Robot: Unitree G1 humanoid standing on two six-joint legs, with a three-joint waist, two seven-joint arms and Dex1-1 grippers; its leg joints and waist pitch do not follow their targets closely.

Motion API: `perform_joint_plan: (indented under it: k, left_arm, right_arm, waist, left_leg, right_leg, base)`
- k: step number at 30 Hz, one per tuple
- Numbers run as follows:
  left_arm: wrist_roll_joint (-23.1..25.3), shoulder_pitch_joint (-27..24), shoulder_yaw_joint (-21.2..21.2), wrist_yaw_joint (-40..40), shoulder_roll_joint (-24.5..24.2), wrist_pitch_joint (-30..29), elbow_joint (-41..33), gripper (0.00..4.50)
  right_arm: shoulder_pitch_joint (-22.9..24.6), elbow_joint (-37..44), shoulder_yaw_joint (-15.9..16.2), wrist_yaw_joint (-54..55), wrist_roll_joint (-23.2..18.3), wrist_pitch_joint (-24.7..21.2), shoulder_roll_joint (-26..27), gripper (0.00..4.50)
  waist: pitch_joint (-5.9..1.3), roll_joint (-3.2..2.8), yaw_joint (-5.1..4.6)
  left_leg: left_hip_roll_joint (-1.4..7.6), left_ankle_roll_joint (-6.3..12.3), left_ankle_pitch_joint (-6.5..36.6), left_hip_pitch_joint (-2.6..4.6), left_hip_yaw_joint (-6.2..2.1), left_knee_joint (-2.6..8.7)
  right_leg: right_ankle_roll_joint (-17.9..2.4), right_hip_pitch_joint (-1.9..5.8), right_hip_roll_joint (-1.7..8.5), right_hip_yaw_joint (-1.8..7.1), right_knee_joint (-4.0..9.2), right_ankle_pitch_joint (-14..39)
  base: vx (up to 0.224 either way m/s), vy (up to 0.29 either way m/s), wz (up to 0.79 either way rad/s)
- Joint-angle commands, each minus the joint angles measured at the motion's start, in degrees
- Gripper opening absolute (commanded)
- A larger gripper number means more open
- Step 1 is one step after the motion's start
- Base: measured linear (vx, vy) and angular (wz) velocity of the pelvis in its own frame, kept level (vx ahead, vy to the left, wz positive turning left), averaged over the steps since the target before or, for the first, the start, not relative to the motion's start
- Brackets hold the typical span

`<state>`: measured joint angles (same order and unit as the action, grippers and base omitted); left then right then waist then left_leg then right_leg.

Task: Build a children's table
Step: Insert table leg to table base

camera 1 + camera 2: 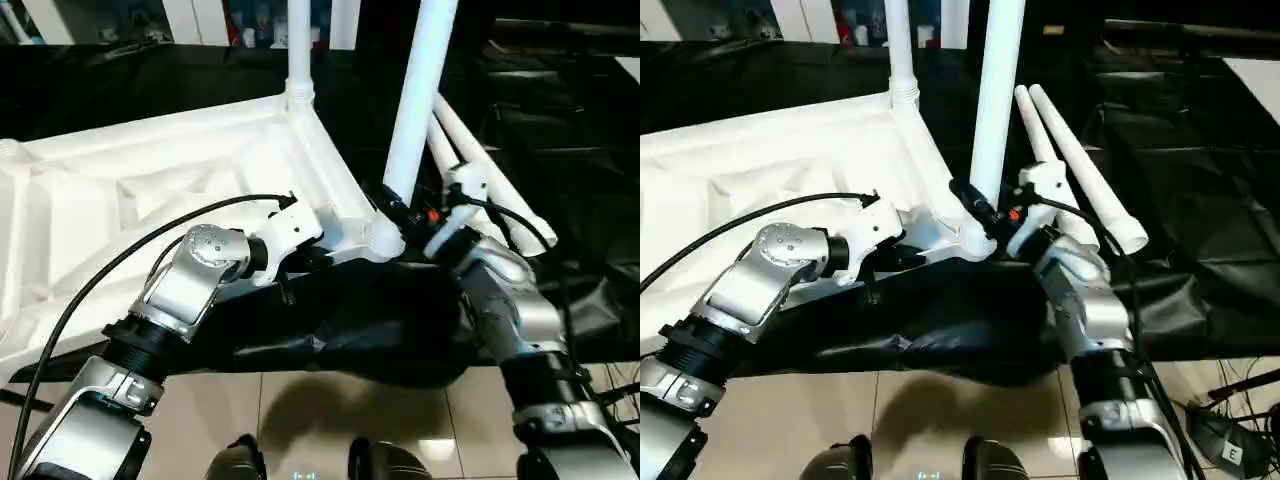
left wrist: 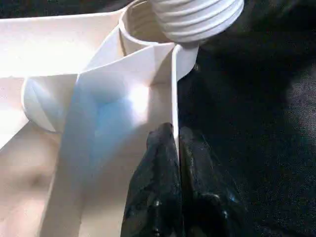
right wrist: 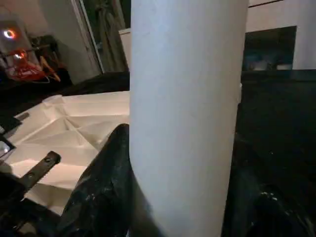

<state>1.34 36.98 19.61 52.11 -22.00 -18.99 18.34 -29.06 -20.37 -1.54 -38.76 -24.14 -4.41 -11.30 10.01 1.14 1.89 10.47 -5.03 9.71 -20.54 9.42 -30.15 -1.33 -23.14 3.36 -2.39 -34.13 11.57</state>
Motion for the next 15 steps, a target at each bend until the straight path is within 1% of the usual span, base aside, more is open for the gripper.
perform_joint_plan:
  k: [1,3,4,5,6,7,8,9,10,11,12,13,14,15]
  left_arm:
    - [1.95,-1.28,-2.01,-3.07,-1.84,0.17,2.26,0.00]
    - [1.65,-1.18,-2.96,-4.27,-2.03,2.00,1.79,0.00]
    - [1.09,-0.96,-3.78,-4.60,-1.95,2.54,1.41,0.00]
    - [0.03,-0.69,-5.11,-5.04,-1.67,2.39,0.81,0.00]
    - [-2.03,-0.36,-6.96,-4.77,-1.26,0.73,-0.61,0.28]
    - [-5.58,0.29,-10.10,-4.55,-0.42,-2.19,-3.30,0.55]
    - [-8.21,0.91,-12.58,-4.82,0.36,-4.39,-5.24,0.55]
    - [-10.65,1.91,-15.02,-5.24,0.88,-6.64,-6.72,0.58]
    - [-11.92,2.59,-16.40,-5.59,1.19,-7.90,-7.38,0.69]
    - [-12.70,4.04,-18.12,-6.96,1.44,-9.07,-7.21,0.85]
    - [-13.10,5.25,-19.35,-8.17,1.64,-9.84,-6.83,0.97]
    - [-13.15,6.01,-19.94,-8.98,1.75,-10.11,-6.37,1.02]
    - [-13.15,6.01,-19.94,-8.98,1.75,-10.11,-6.37,1.06]
    - [-12.84,7.78,-20.83,-11.44,2.42,-9.85,-4.96,1.06]
  right_arm:
    - [2.84,-2.13,-0.71,-0.49,1.16,-1.73,-1.06,1.83]
    - [2.32,-0.63,-1.52,-0.38,0.49,-0.83,-0.72,1.83]
    - [1.92,0.08,-1.85,-0.33,-0.14,-1.16,-0.56,1.83]
    - [1.56,1.09,-2.05,-0.44,-1.05,-1.85,-0.54,1.83]
    - [1.28,2.16,-1.81,-0.72,-1.48,-2.56,-0.82,1.83]
    - [1.04,3.50,-0.97,-1.31,-1.31,-3.62,-1.56,1.83]
    - [0.88,4.43,-0.27,-1.83,-1.02,-4.39,-2.17,1.83]
    - [0.80,5.12,0.55,-1.96,-0.34,-5.27,-2.72,1.83]
    - [0.79,5.49,1.01,-2.04,0.07,-5.83,-3.06,1.83]
    - [0.79,5.89,1.82,-1.99,0.97,-6.18,-3.39,1.83]
    - [0.77,6.10,2.50,-1.91,1.77,-6.46,-3.61,1.83]
    - [0.71,6.11,2.87,-1.90,2.26,-6.55,-3.71,1.83]
    - [0.71,6.11,2.87,-1.90,2.26,-6.55,-3.71,1.83]
    - [0.78,6.08,3.75,-1.97,3.24,-6.40,-3.50,1.83]
  waist:
    - [-2.89,0.06,-0.10]
    - [-2.93,0.10,-0.09]
    - [-3.07,0.02,-0.18]
    - [-3.34,0.01,-0.24]
    - [-3.76,-0.05,-0.33]
    - [-3.89,-0.05,-0.47]
    - [-4.24,0.01,-0.64]
    - [-5.21,-0.09,-0.65]
    - [-5.50,-0.07,-0.73]
    - [-5.91,0.24,-0.78]
    - [-5.72,0.32,-0.79]
    - [-5.50,0.33,-0.87]
    - [-5.41,0.46,-0.83]
    - [-5.34,0.65,-0.84]
  left_leg:
    - [2.53,4.88,9.26,-0.21,-0.25,3.04]
    - [2.54,4.59,9.22,-0.17,-0.01,2.99]
    - [2.48,4.48,8.52,-0.36,-0.03,2.94]
    - [2.42,4.62,7.10,-0.50,0.02,2.78]
    - [2.28,5.19,4.65,-0.63,0.14,2.36]
    - [2.22,5.35,3.00,-0.78,0.16,2.29]
    - [1.85,6.08,-0.46,-1.22,0.16,1.88]
    - [1.67,7.23,-4.35,-1.14,0.36,1.07]
    - [1.41,8.18,-7.57,-1.46,0.40,0.63]
    - [1.04,10.70,-14.14,-1.69,0.49,-0.19]
    - [0.91,12.57,-16.94,-2.10,0.45,-0.73]
    - [0.90,13.12,-16.54,-2.18,0.50,-0.78]
    - [1.01,13.75,-14.06,-2.21,0.56,-0.78]
    - [1.25,14.00,-12.61,-2.18,0.56,-0.66]
  right_leg:
    - [-11.13,2.05,4.59,3.04,5.08,16.70]
    - [-11.04,2.03,4.55,3.02,5.06,16.48]
    - [-10.98,2.25,4.50,2.96,4.89,15.52]
    - [-11.12,2.40,4.37,2.92,4.57,13.09]
    - [-11.73,2.67,4.31,2.93,4.09,8.88]
    - [-12.48,2.87,4.13,2.91,3.62,5.68]
    - [-13.89,3.25,3.79,2.74,2.75,-1.89]
    - [-16.10,3.50,3.48,2.90,1.62,-12.08]
    - [-17.07,3.71,3.09,2.95,0.84,-18.88]
    - [-18.35,3.72,2.21,2.80,-0.56,-32.24]
    - [-18.89,3.44,1.92,2.48,-1.25,-39.34]
    - [-19.04,3.33,2.07,2.40,-1.28,-40.05]
    - [-19.07,3.43,2.52,2.35,-1.11,-38.41]
    - [-19.03,3.42,2.79,2.38,-0.91,-36.73]
  base:
    - [0.000,0.000,0.00]
    - [0.000,0.000,0.00]
    - [0.000,0.000,0.00]
    - [0.000,0.000,0.00]
    - [0.000,0.000,0.00]
    - [0.000,0.000,0.00]
    - [0.000,0.000,0.00]
    - [0.000,0.000,0.00]
    - [0.000,0.000,0.00]
    - [0.000,0.000,0.00]
    - [0.000,0.000,0.00]
    - [0.000,0.000,0.00]
    - [0.000,0.000,0.00]
    - [0.000,0.000,0.00]
